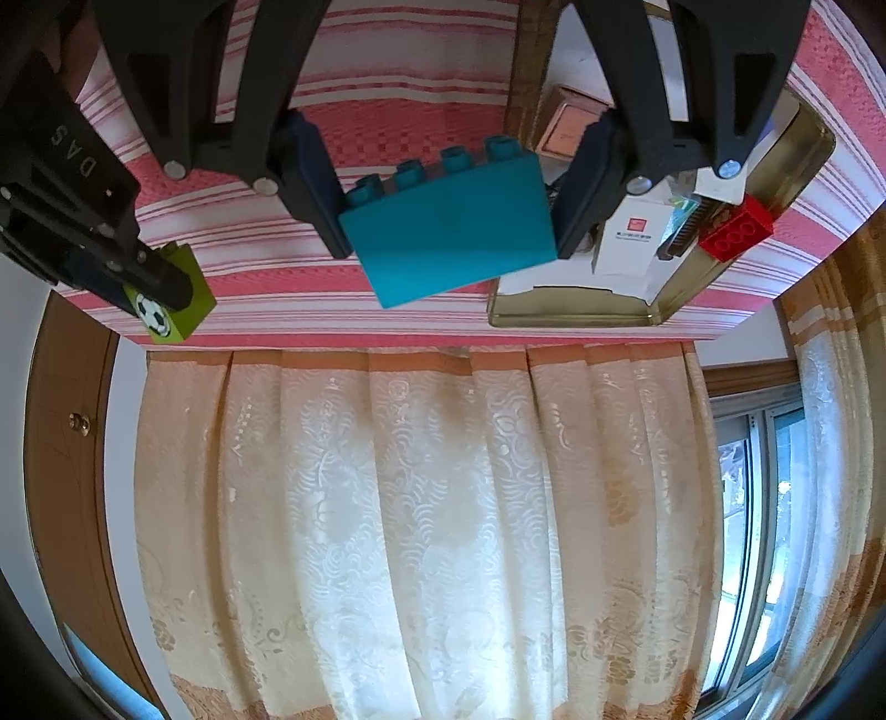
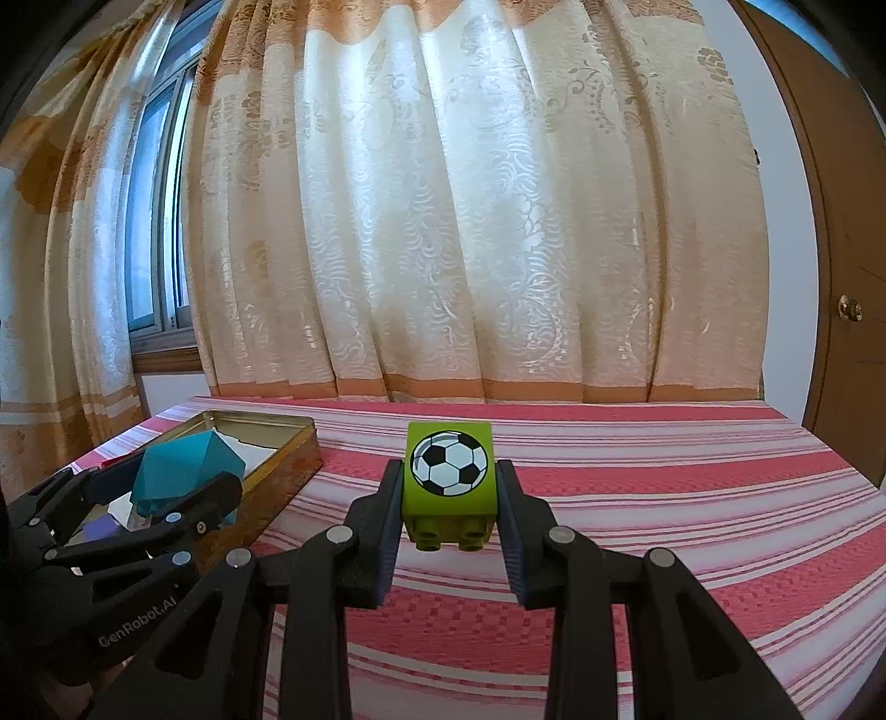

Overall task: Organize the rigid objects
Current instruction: 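Lift the teal and green bricks and carry them toward the gold tray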

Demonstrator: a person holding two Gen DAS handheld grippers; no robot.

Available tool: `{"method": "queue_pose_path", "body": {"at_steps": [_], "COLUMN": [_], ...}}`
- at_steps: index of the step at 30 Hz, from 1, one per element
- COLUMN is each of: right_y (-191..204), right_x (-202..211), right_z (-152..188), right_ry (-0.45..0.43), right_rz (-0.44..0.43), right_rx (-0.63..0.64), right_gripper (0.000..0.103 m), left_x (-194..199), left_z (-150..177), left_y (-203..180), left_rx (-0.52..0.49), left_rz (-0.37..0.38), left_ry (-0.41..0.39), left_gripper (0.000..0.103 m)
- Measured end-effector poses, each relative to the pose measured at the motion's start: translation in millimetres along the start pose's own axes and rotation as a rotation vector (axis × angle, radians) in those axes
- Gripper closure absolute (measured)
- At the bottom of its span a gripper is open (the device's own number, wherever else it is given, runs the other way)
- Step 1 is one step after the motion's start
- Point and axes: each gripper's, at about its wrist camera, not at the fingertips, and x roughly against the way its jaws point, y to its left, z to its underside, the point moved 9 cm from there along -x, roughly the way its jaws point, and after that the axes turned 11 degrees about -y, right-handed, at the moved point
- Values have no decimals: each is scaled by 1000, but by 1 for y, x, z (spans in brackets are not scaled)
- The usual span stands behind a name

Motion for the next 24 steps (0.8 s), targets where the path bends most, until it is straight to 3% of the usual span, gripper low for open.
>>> {"method": "queue_pose_path", "body": {"at_steps": [24], "right_y": [25], "right_x": [-1], "right_z": [1], "right_ry": [-2], "right_rz": [-38], "right_rx": [23], "right_gripper": [69], "left_x": [3], "left_z": [1], "left_y": [23], "left_rx": [22], "left_rz": [-17], "left_ry": [6], "left_gripper": [31]}}
